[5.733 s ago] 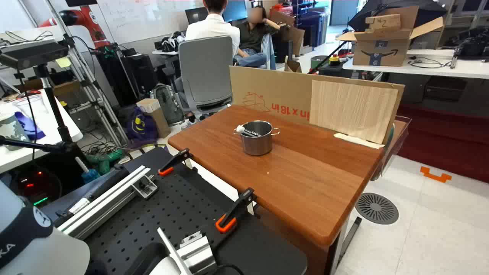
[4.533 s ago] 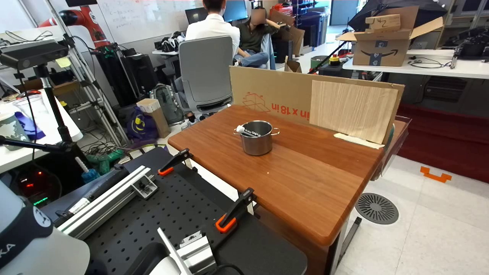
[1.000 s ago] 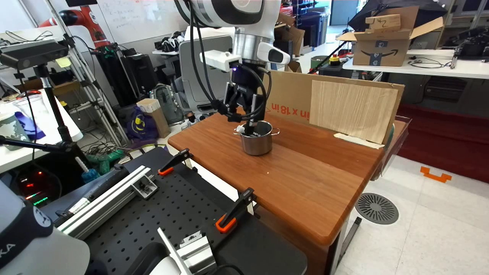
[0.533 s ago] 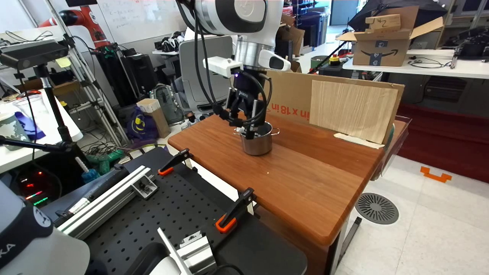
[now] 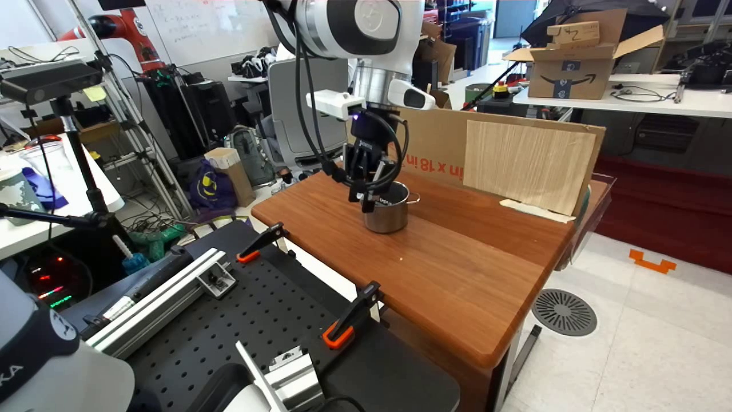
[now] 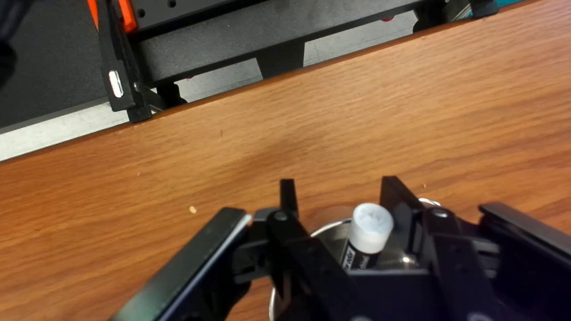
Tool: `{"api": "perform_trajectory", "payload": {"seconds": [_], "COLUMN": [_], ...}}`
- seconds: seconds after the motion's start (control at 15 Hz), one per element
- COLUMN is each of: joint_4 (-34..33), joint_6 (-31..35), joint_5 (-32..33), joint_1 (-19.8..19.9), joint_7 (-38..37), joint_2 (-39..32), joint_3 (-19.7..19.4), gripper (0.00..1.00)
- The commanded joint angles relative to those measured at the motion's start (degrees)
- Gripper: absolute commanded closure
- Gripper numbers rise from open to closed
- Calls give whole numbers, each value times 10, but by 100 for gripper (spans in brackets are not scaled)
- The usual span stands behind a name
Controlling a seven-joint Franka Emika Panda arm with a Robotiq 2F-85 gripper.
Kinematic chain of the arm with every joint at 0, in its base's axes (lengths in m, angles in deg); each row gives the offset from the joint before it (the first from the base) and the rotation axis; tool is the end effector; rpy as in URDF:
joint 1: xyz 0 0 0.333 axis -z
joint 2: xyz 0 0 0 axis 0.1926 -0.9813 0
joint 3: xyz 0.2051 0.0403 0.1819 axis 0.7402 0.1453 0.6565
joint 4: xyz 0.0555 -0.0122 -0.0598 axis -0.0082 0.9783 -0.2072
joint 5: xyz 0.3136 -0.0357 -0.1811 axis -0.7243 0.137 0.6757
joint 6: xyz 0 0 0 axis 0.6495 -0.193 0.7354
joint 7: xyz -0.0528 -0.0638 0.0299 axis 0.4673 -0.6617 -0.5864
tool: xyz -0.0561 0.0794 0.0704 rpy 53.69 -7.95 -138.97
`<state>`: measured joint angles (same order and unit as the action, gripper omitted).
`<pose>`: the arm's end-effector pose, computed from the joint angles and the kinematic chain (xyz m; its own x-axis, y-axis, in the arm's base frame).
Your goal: Put the marker on the table
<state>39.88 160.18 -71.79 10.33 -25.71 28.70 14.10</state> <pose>0.4813 -0.0081 0.1739 0.9127 -0.2262 -0.3404 -0.2207 -0.9738 0.0556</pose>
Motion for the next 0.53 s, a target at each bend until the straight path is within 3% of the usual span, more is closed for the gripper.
{"api": "perform_trajectory", "payload": {"seconds": [0.0,0.2,0.47], "joint_4": [-12,-13,-20], "joint_6": [-4,-7,-15], "joint_5": [16,13,2], "joint_1": [-7,-7,-3], "joint_7": [-14,-12,-6], "joint_2": [-10,-9,-5], "joint_3": [-5,-4,0], "gripper": [79,99,95]}}
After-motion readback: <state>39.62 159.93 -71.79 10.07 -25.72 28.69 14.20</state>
